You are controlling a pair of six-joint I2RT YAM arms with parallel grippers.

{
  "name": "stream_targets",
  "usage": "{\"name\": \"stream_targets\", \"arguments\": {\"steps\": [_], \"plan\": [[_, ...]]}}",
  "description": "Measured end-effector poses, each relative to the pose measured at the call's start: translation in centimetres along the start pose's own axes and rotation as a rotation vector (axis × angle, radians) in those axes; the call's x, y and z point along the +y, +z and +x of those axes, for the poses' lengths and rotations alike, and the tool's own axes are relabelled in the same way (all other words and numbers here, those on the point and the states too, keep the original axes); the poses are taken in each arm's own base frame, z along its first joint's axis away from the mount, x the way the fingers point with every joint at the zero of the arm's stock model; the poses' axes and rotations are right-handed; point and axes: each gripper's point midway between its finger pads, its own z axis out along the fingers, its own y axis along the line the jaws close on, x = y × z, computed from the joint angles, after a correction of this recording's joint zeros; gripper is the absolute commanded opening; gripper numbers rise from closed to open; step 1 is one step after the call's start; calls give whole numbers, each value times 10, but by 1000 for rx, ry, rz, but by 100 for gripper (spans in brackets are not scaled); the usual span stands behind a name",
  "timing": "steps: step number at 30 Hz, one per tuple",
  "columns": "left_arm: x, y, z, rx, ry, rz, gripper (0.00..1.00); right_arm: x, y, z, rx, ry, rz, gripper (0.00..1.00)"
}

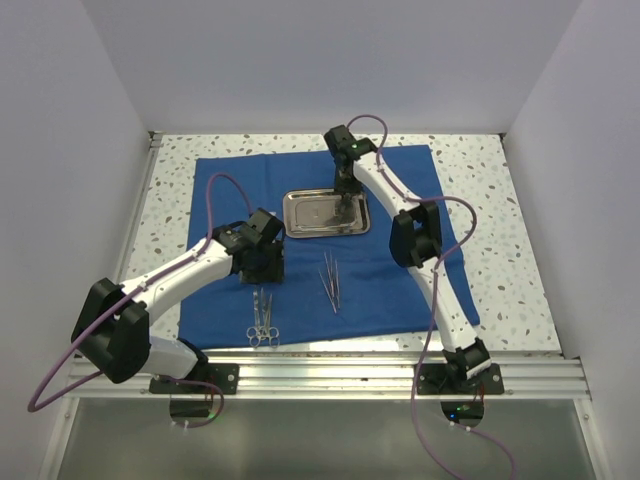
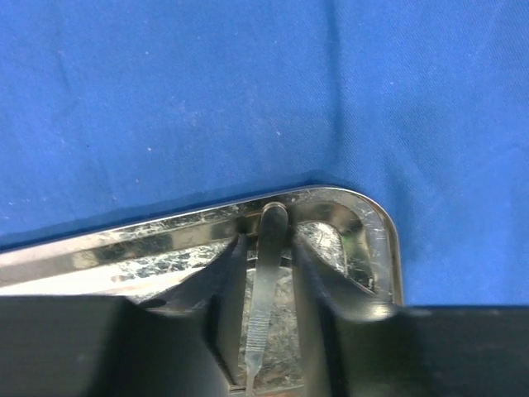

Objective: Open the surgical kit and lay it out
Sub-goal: Pick up the medical item from the container, then place the medical item in the surgical kit.

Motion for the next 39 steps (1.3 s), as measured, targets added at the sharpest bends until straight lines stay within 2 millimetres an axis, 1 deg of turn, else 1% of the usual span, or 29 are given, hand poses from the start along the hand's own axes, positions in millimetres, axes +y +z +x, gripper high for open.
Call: {"name": "stream_targets", "arguments": {"steps": [1, 2, 6, 10, 16, 21, 24, 25, 27, 29, 32, 33, 35, 37, 39], "plan": [[-1, 0, -1, -2, 3, 7, 60, -1, 0, 1, -1, -2, 8, 22], [-2, 1, -1, -2, 4, 13, 60, -2, -1, 0, -2, -5, 15, 15], [-2, 4, 2, 3, 3, 26, 60, -2, -1, 1, 5, -4, 16, 0], [2, 8, 3, 12, -1, 27, 60, 2, -2, 5, 25, 8, -3, 0], [6, 9, 0, 7, 9, 29, 60, 4, -4, 4, 27, 14, -25, 0], [6, 7, -3, 3, 27, 30, 60, -6, -15, 7, 58, 24, -28, 0], [1, 2, -14, -15, 37, 36, 59, -16, -35, 5, 65, 24, -24, 0], [-2, 0, -19, -24, 40, 41, 59, -20, -45, 3, 61, 23, -25, 0], [-10, -3, -33, -48, 44, 52, 58, -27, -71, -3, 38, 26, -37, 0], [-17, -6, -45, -67, 43, 63, 57, -38, -102, -6, 15, 26, -48, 0], [-28, -4, -59, -79, 44, 72, 56, -58, -149, 0, -27, 26, -68, 0], [-32, -2, -63, -77, 47, 72, 56, -66, -163, 5, -41, 26, -74, 0], [-41, 6, -71, -69, 56, 67, 56, -86, -180, 26, -51, 19, -72, 0], [-55, 16, -83, -62, 69, 64, 55, -106, -189, 54, -30, 7, -57, 0], [-70, 27, -100, -63, 84, 62, 56, -126, -188, 88, -4, -9, -48, 0]]}}
